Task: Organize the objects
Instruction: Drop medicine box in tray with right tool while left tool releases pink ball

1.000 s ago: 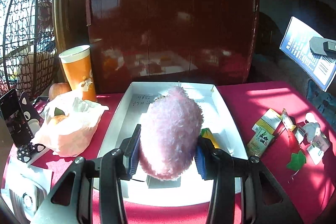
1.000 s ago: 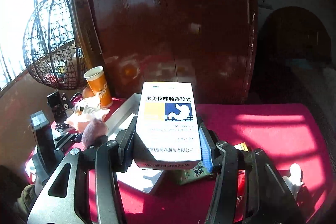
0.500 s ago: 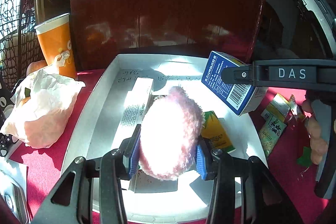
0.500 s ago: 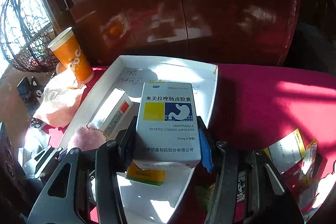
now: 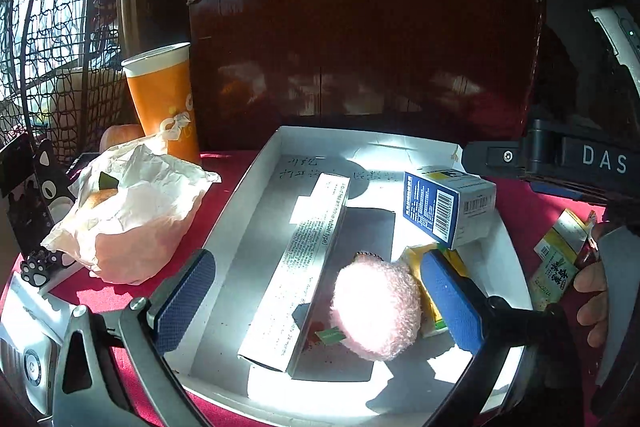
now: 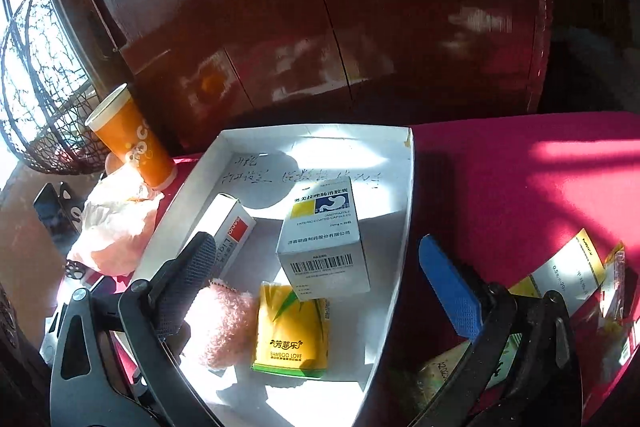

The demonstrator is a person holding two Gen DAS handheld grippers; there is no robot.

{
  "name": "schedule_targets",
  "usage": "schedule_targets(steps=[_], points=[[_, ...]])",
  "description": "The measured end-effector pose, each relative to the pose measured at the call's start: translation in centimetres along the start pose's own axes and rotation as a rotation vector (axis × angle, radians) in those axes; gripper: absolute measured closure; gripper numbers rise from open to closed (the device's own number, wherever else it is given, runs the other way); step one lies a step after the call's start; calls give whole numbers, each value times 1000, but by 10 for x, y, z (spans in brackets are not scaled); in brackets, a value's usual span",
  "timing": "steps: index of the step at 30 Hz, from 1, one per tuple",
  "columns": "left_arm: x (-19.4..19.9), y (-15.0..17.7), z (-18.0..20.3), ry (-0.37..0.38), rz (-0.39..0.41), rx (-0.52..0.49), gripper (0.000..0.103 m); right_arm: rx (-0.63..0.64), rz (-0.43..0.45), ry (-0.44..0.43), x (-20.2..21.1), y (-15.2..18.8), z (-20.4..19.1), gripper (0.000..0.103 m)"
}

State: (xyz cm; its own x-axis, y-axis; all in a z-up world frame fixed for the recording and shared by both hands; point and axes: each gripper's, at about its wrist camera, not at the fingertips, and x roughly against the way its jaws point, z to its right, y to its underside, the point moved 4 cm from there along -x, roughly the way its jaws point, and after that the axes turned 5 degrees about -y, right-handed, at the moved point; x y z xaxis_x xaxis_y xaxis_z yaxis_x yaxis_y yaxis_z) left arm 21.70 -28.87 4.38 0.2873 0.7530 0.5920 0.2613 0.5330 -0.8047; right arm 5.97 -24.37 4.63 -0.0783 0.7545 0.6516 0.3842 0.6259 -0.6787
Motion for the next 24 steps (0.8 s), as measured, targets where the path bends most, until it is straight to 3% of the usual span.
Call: schedule_targets(steps=[5,14,24], points=[[10,-2,-8,-11,12,25,0,-32,71,-50,41,5,-4,0],[23,-2,0,-17,33,8,0,-91,93,-160,91,35,-5,0],[39,-2,18,-13,63,-39,0,-184,109,-178,127,63,25,0]])
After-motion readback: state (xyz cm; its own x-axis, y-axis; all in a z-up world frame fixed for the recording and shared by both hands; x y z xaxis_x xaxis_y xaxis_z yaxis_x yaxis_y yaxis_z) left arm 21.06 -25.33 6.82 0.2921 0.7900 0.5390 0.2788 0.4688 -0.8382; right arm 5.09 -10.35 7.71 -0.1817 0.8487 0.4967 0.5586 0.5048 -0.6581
